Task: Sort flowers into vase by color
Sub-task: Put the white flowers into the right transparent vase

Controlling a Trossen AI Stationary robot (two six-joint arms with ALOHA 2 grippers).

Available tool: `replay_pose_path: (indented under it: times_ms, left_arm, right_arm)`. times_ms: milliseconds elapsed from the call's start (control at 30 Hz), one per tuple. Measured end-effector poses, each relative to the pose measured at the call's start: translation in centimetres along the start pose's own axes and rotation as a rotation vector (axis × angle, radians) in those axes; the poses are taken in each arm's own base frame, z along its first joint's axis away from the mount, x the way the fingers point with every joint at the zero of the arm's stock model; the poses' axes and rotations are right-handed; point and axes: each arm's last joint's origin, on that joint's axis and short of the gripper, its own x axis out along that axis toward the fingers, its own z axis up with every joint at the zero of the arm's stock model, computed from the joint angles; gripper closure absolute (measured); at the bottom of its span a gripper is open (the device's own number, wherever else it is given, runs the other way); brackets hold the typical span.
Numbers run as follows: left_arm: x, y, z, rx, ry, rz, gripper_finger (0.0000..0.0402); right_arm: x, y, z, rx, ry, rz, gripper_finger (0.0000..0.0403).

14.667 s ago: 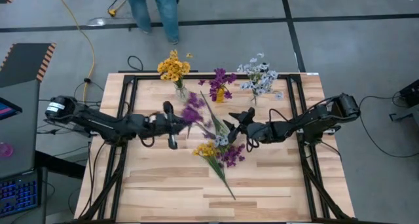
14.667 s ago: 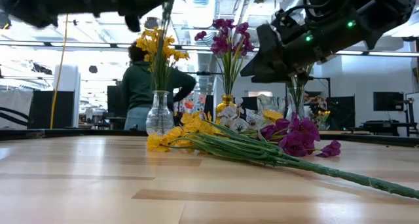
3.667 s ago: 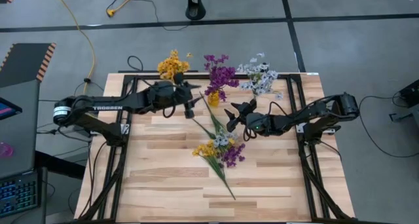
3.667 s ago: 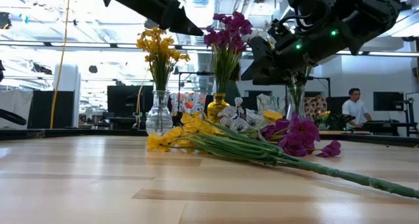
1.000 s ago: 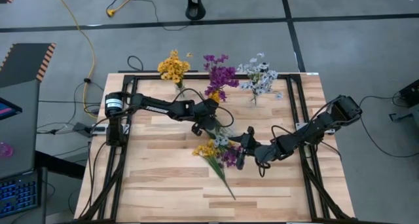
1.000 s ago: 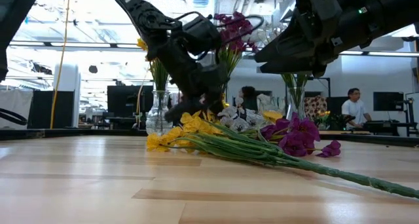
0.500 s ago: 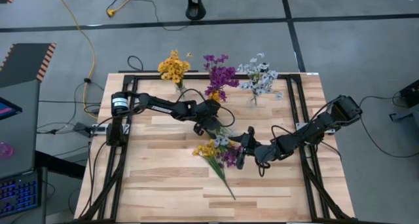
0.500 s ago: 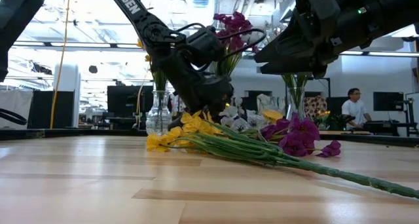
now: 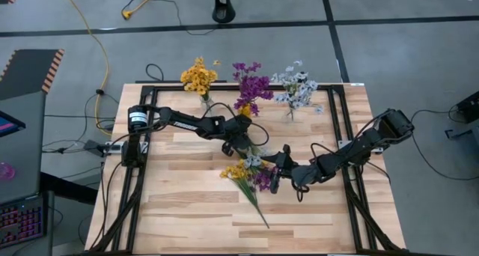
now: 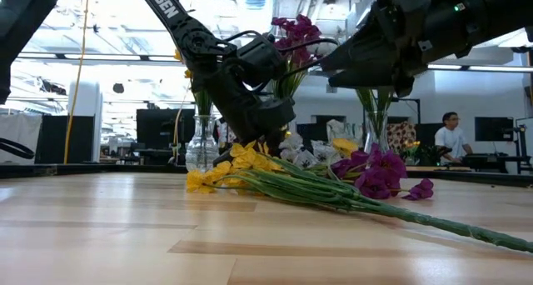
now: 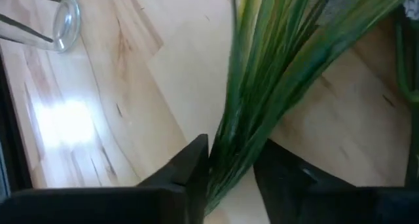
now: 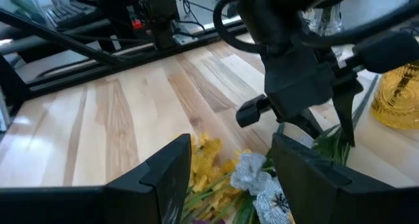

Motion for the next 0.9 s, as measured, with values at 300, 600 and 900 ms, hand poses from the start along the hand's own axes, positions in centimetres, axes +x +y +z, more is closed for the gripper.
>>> replay_pose_path:
  times_ms: [300,600,900]
  left_arm:
    - [-0.6,-0.2,0.6,-0.052,0.012,0.012,0.0387]
    - [-2.3,0.1,1.6,-0.086,0.035,0.078,0.0394]
    - [-5.4,1.5,2.6,-0.286,-0.047,0.136,0.0398]
  right_arm:
    - [-0.6,0.0,1.1,0.029,-0.032,0.016,0.0162]
    - [-2.2,-0.2,2.9,-0.037,-0.056,0.04,0.0162]
    - [-4.5,0.2,4.8,-0.15,-0.117,0.098,0.0162]
